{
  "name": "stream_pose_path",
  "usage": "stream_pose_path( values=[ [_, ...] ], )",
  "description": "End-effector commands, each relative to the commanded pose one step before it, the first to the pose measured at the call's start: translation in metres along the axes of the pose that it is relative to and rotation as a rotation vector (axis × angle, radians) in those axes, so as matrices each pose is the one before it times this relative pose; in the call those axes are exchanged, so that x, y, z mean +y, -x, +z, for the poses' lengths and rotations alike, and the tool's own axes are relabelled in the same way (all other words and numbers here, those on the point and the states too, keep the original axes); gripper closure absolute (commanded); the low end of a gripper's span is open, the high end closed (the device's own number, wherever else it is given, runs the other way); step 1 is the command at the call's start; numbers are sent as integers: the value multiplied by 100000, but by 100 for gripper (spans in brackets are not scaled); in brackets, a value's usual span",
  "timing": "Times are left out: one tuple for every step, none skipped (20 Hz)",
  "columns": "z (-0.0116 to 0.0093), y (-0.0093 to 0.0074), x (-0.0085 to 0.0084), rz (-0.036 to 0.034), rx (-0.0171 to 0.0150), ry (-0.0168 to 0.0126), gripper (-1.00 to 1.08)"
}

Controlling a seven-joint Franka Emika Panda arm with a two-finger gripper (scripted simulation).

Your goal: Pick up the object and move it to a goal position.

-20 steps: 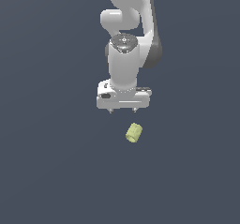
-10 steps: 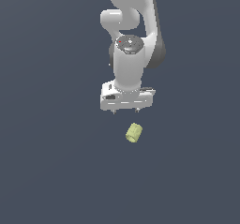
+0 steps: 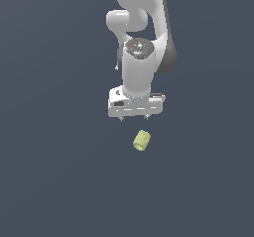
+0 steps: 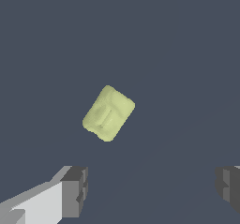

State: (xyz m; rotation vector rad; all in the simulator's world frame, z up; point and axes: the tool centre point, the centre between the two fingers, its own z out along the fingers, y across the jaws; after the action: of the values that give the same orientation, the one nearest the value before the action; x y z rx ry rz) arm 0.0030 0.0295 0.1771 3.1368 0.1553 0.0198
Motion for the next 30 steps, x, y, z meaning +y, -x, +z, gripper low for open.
stream_pose_path(
  values=[
    [204,-84,-106,1264,-63,-52,-92],
    [116,-54,-50,819,-18,-31,-92],
    [133,-61,-60,938,-21,-34,-92],
    [150,-68,-67,1058,-24,-37,-92],
    [168,-74,-78,1171,-28,-39,-92],
    [187,-81,-88,1293,-32,-40,-92],
    [205,-86,-99,1404,-36,-40,-92],
    [222,-90,-107,1524,-39,-40,-92],
    [241,-95,-116,1649,-42,-40,-92],
    [260,-98,-126,1772,-45,-38,-92],
    [279,-101,-138,1894,-49,-35,-92],
    [299,-103,-149,2018,-52,-32,-92],
    [319,-104,-159,2145,-54,-27,-92],
    [339,-104,-171,2270,-56,-21,-92],
    [360,-103,-182,2395,-58,-14,-92],
    [375,-99,-191,2482,-58,-5,-92],
    [377,-92,-193,2484,-55,3,-92],
    [379,-84,-193,2483,-52,12,-92],
    [380,-76,-195,2481,-49,20,-92],
    [379,-68,-194,2458,-44,28,-92],
    [363,-57,-186,2343,-38,34,-92],
    [344,-48,-176,2215,-32,39,-92],
    [325,-40,-166,2087,-26,42,-92],
    [307,-32,-156,1959,-21,44,-92],
    [287,-25,-146,1830,-17,45,-92],
    [268,-19,-136,1702,-12,45,-92],
    [249,-15,-124,1577,-9,44,-92],
    [229,-11,-115,1448,-6,43,-92],
    [210,-8,-104,1322,-3,41,-92],
    [190,-5,-94,1195,-1,38,-92]
  ],
)
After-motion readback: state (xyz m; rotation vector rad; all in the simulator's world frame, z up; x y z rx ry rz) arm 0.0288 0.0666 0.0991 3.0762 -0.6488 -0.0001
